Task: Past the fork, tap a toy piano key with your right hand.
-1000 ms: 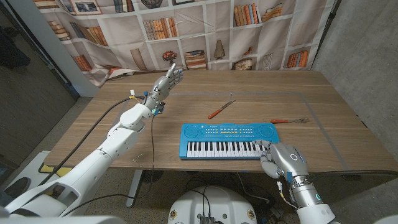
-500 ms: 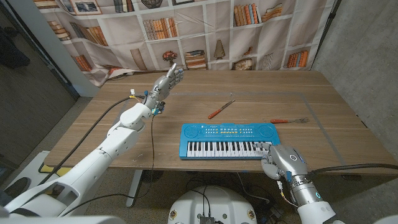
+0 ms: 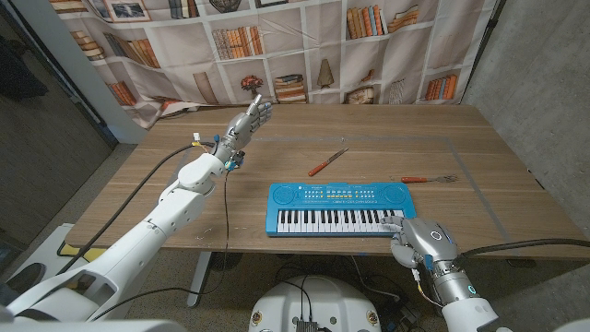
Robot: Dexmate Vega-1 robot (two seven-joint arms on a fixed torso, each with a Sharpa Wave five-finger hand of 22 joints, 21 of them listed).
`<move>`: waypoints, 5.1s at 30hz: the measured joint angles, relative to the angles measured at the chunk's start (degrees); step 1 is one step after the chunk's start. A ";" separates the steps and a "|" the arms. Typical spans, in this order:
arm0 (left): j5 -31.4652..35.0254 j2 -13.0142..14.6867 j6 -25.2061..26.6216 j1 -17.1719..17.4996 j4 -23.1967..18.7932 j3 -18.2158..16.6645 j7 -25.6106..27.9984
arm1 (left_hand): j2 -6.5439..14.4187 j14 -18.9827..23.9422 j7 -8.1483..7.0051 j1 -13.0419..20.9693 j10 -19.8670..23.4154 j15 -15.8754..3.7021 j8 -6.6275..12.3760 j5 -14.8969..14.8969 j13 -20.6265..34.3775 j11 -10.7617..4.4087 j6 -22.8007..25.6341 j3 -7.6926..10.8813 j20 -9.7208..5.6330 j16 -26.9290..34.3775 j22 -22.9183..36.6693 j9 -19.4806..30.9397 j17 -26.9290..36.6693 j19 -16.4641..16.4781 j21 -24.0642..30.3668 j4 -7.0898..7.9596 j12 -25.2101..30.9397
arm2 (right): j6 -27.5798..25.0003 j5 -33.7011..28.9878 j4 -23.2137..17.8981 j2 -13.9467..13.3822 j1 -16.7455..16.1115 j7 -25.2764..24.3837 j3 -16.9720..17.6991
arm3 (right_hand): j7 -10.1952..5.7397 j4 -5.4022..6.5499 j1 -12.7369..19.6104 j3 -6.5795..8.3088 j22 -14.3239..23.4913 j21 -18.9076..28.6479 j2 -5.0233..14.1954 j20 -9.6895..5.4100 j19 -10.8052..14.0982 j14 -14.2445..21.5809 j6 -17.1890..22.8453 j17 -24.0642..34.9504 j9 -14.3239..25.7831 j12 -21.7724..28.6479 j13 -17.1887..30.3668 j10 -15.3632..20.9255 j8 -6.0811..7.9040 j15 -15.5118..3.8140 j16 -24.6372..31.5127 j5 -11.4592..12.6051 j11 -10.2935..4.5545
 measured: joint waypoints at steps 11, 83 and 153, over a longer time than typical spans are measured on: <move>-0.07 -0.09 0.09 0.00 0.37 0.00 0.10 | 0.02 0.22 0.00 0.02 0.00 -0.22 0.00 0.00 0.00 0.00 0.00 -0.24 0.11 0.00 0.00 0.00 0.00 0.11 -0.20 -0.24 -0.46 | -2.33 1.84 0.44 -0.88 1.46 0.38 -1.61 | 0.00 0.01 -0.22 0.48 -1.19 0.77 -0.23 0.12 -0.13 0.00 0.00 -0.73 0.00 0.22 -0.27 -0.20 0.00 0.00 -0.67 -0.55 -0.19; -0.77 -0.52 -0.21 -0.38 1.75 -0.34 -0.29 | 0.69 0.71 0.11 0.69 0.71 -0.10 0.00 -0.75 0.00 0.11 0.50 -0.23 -0.01 0.01 0.13 0.00 0.00 1.02 -1.06 -0.23 -0.45 | -11.16 9.27 -0.48 -8.16 9.29 -4.67 -10.47 | -0.11 -0.47 0.39 -0.50 -9.37 6.30 0.83 0.10 -3.43 -0.31 5.58 -5.14 0.38 -2.14 -0.37 -0.31 -0.27 0.30 -2.88 -2.78 -0.29; -1.70 -0.20 -0.72 -2.83 4.34 -0.17 -4.59 | 0.96 0.92 0.01 1.59 1.01 -0.31 -0.44 -0.95 0.00 -0.18 0.81 -0.63 -0.01 -0.19 0.12 0.00 0.12 1.02 -1.94 -0.16 -0.74 | -0.17 10.17 -0.37 0.16 6.44 -21.83 -2.31 | -0.11 -0.47 0.70 -0.49 -15.17 13.96 1.13 1.33 -6.68 -0.30 4.98 -6.98 0.38 -2.98 -0.04 -0.31 -0.27 0.30 -1.81 -4.11 -0.29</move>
